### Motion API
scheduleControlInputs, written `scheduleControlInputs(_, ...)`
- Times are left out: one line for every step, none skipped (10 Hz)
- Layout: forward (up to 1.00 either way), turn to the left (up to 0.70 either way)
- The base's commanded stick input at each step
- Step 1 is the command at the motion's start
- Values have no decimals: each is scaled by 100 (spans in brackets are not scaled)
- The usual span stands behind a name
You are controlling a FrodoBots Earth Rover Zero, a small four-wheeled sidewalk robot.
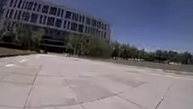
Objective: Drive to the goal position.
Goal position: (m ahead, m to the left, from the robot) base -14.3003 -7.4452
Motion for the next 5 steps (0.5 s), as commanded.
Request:
scheduleControlInputs(78,-29)
scheduleControlInputs(78,-29)
scheduleControlInputs(79,-30)
scheduleControlInputs(80,-30)
scheduleControlInputs(83,-31)
